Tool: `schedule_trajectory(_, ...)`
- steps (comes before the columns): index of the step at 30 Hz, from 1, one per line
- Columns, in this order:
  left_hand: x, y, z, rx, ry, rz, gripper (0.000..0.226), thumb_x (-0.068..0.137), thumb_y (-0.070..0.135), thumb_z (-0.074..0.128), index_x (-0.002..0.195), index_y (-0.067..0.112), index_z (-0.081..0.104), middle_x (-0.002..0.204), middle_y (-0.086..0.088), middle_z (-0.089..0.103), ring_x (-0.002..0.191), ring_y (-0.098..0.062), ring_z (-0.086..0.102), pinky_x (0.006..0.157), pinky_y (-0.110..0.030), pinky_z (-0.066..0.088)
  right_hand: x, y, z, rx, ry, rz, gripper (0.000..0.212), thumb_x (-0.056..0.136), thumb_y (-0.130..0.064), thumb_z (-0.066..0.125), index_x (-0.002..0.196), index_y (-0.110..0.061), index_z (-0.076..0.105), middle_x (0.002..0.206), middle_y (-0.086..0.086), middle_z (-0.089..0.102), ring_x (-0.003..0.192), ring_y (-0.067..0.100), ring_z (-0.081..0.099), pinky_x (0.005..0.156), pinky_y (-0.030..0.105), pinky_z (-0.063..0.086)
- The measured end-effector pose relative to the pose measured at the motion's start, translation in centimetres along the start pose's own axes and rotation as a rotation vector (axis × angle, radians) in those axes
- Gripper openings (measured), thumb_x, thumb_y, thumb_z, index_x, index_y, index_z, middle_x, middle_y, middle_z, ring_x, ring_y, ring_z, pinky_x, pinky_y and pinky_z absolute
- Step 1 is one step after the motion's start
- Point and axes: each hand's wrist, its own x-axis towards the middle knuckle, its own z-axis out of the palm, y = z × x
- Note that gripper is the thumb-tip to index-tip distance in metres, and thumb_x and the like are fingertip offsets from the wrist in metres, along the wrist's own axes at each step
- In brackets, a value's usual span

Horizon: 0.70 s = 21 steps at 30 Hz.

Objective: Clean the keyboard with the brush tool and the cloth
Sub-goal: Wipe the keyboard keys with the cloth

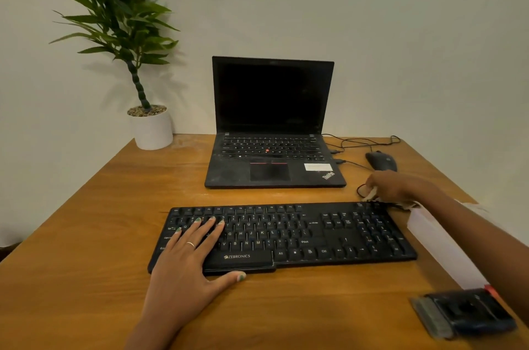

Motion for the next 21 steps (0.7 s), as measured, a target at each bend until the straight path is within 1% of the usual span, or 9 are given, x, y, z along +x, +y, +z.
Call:
schedule_trajectory(3,0.0,-0.2,0.3,0.000,0.012,0.010,0.105,0.064,0.100,0.015,0.149,0.039,0.023,0.154,0.019,0.021,0.142,0.000,0.009,0.119,-0.032,0.005,-0.5,-1.2,0.2,0.130,0.007,-0.064,0.036,0.089,0.007,0.041,0.116,-0.006,0.061,0.111,0.002,0.053,0.112,0.021,0.049,0.088,0.025,0.038)
schedule_trajectory(5,0.0,-0.1,0.2,-0.002,0.011,0.011,0.103,0.065,0.099,0.017,0.148,0.038,0.025,0.153,0.018,0.024,0.141,-0.001,0.012,0.118,-0.033,0.007,-0.5,-1.2,0.6,0.154,0.067,-0.030,0.038,0.088,0.009,0.041,0.117,-0.004,0.062,0.117,0.006,0.057,0.111,0.023,0.052,0.087,0.027,0.043)
schedule_trajectory(8,-0.1,-0.1,0.0,0.004,-0.006,0.006,0.104,0.062,0.100,0.012,0.148,0.041,0.018,0.153,0.021,0.016,0.141,0.000,0.006,0.118,-0.030,0.001,-0.7,-0.4,1.6,0.177,0.149,0.058,0.039,0.085,0.008,0.043,0.117,-0.004,0.063,0.119,0.013,0.062,0.096,0.024,0.058,0.069,0.025,0.046)
schedule_trajectory(11,-0.1,-0.2,0.0,-0.012,0.001,0.014,0.105,0.061,0.101,0.013,0.148,0.042,0.018,0.153,0.023,0.014,0.142,0.002,0.005,0.118,-0.028,-0.001,-2.0,0.3,2.6,0.119,0.175,0.151,0.036,0.086,0.004,0.045,0.117,-0.002,0.061,0.115,0.016,0.063,0.099,0.026,0.060,0.076,0.028,0.048)
schedule_trajectory(15,-0.1,0.0,-0.2,-0.032,-0.035,0.007,0.106,0.059,0.101,0.011,0.148,0.043,0.015,0.154,0.022,0.014,0.143,0.001,0.004,0.119,-0.029,-0.001,-3.3,0.8,3.4,0.066,0.193,0.225,0.036,0.088,0.000,0.045,0.123,-0.002,0.055,0.119,0.016,0.059,0.104,0.027,0.059,0.084,0.031,0.051)
schedule_trajectory(17,-0.1,0.2,-0.5,-0.017,-0.052,0.011,0.107,0.058,0.102,0.005,0.148,0.044,0.007,0.156,0.019,0.010,0.144,-0.001,0.000,0.119,-0.032,-0.005,-3.6,0.7,3.5,0.075,0.213,0.246,0.038,0.089,-0.002,0.046,0.126,-0.005,0.053,0.123,0.015,0.057,0.108,0.027,0.057,0.085,0.030,0.049)
schedule_trajectory(19,0.1,1.3,-0.8,0.038,-0.101,0.027,0.110,0.055,0.103,0.000,0.147,0.043,-0.002,0.156,0.018,0.000,0.144,-0.003,-0.005,0.117,-0.037,-0.016,-3.7,0.4,3.8,0.081,0.236,0.255,0.038,0.089,-0.003,0.047,0.127,-0.007,0.053,0.124,0.014,0.057,0.109,0.026,0.056,0.087,0.031,0.049)
schedule_trajectory(20,0.2,2.0,-0.5,0.085,-0.126,0.048,0.110,0.056,0.103,0.002,0.148,0.042,-0.002,0.156,0.016,0.000,0.144,-0.006,-0.002,0.115,-0.037,-0.018,-3.8,0.2,4.0,0.084,0.244,0.257,0.037,0.089,-0.003,0.047,0.126,-0.008,0.054,0.123,0.013,0.057,0.108,0.026,0.057,0.087,0.031,0.049)
schedule_trajectory(21,0.4,2.9,-0.3,0.126,-0.139,0.093,0.109,0.060,0.102,0.008,0.150,0.040,0.008,0.157,0.012,0.011,0.144,-0.009,0.011,0.115,-0.036,-0.016,-3.9,0.0,4.1,0.092,0.252,0.258,0.037,0.089,-0.003,0.048,0.125,-0.009,0.054,0.123,0.013,0.057,0.108,0.026,0.057,0.086,0.031,0.049)
